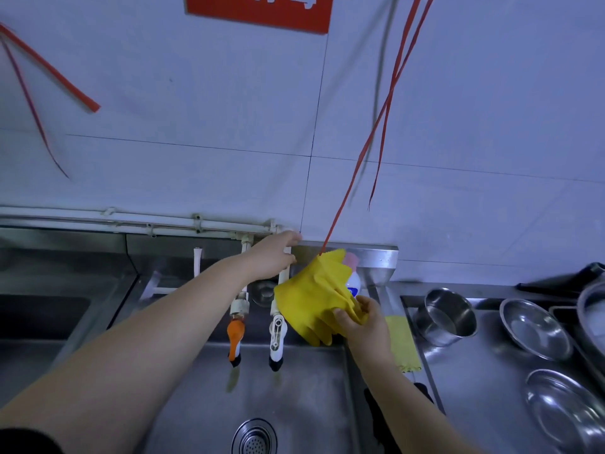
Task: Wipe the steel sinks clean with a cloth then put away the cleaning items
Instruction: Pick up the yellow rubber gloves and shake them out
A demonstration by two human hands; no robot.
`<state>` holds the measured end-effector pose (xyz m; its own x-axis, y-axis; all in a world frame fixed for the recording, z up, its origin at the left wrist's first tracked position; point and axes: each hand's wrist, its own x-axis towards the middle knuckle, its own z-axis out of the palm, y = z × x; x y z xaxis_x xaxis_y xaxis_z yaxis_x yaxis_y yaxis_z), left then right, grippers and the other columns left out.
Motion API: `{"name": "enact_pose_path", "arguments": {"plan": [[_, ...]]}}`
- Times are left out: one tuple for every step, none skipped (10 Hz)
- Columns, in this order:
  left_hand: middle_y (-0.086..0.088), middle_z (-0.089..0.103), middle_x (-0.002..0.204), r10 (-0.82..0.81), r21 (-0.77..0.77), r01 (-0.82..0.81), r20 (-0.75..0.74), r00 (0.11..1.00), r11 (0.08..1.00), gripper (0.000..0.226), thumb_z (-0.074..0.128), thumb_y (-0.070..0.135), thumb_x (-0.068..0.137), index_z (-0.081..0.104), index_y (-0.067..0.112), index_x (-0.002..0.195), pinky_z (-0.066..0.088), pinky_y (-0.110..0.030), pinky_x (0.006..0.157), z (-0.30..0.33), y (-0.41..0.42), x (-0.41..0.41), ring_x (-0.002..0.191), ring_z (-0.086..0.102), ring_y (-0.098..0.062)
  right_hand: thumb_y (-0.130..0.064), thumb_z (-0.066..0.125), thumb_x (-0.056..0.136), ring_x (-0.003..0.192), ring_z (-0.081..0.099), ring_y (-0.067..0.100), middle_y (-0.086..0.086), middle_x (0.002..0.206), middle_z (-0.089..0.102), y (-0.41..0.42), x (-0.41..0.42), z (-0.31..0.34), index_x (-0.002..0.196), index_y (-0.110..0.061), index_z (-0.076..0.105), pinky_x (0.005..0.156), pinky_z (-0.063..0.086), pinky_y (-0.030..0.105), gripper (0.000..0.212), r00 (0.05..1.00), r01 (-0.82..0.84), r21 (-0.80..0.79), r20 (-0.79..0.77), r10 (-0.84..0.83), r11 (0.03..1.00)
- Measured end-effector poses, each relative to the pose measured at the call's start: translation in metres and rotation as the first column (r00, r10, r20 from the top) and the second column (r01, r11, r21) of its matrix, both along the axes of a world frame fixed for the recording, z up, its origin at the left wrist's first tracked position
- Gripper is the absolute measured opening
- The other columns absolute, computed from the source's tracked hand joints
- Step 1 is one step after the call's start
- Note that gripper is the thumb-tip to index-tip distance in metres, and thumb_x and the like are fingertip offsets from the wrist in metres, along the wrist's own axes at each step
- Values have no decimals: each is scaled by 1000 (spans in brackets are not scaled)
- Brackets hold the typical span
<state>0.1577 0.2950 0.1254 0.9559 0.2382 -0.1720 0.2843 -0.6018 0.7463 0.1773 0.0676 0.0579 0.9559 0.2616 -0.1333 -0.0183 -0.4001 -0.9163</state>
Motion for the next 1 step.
{"name": "enact_pose_path", "arguments": {"plan": [[-4, 50, 136, -4, -47, 4, -4, 1000, 999, 46, 42, 2, 92, 44, 18, 135, 44, -27, 94, 0, 4, -25, 113, 55, -15, -28, 72, 80, 116, 48, 18, 3, 128, 49, 1, -7, 2, 134, -15, 44, 88, 47, 34, 63, 992, 102, -59, 84, -97, 993]]}}
